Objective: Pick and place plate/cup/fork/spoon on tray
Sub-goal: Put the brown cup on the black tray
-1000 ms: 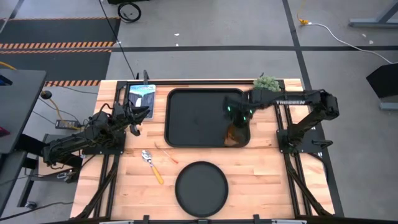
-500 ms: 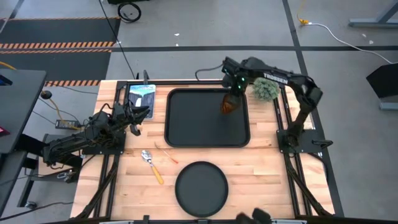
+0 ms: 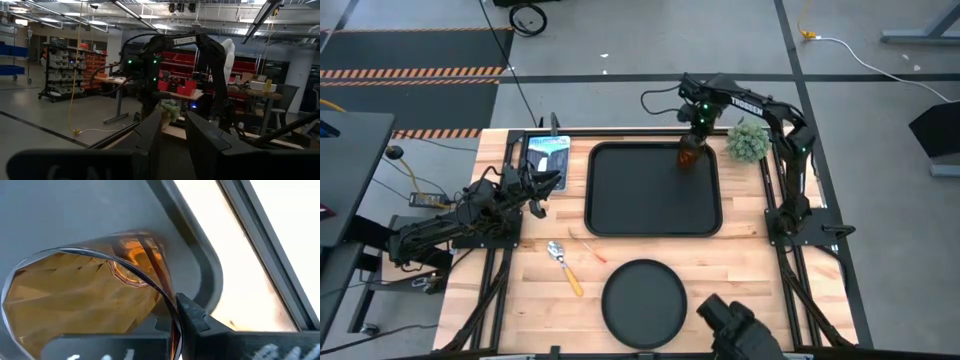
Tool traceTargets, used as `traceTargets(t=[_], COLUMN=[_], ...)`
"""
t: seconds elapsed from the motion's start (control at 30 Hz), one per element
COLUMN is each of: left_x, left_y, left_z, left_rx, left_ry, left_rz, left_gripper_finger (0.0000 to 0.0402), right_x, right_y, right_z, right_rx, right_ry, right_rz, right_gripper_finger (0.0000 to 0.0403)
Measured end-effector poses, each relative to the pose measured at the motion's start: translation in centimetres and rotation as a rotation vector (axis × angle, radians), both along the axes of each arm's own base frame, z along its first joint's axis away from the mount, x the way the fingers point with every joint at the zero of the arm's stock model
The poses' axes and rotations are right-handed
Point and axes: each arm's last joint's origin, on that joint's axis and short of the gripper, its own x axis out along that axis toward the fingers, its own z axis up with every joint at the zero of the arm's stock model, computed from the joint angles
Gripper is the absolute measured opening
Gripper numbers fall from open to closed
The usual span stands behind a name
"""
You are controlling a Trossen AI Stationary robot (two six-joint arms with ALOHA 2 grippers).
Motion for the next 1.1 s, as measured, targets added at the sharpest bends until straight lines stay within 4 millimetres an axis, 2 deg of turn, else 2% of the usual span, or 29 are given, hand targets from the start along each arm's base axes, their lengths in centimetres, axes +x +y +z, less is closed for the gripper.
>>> traceTargets(t=[0.13,0.33,0.6,1.1], left_x=[0.0,0.0,0.0,0.0], left_y=[0.0,0.0,0.0,0.0], left_z=[0.0,0.0,0.0,0.0], left_rx=[0.0,0.0,-0.001,-0.007], left_ry=[0.0,0.0,0.0,-0.002], left_rz=[0.0,0.0,0.0,-0.002], left_gripper_finger=[0.0094,0.0094,0.0094,0.0094], right_x=[-1.1,-2.9,-3.8,-3.2], right_y=[-1.2,-2.6,-2.6,-2.0], right_z=[-0.7,-0.7,-0.7,-0.7], right_rx=[0.028,0.038,0.081,0.07], right_ry=[0.011,0.007,0.039,0.066], right_rz=[-0.028,-0.091,-0.122,-0.092], right_gripper_finger=[0.0011,0.0011,0.0016,0.0115])
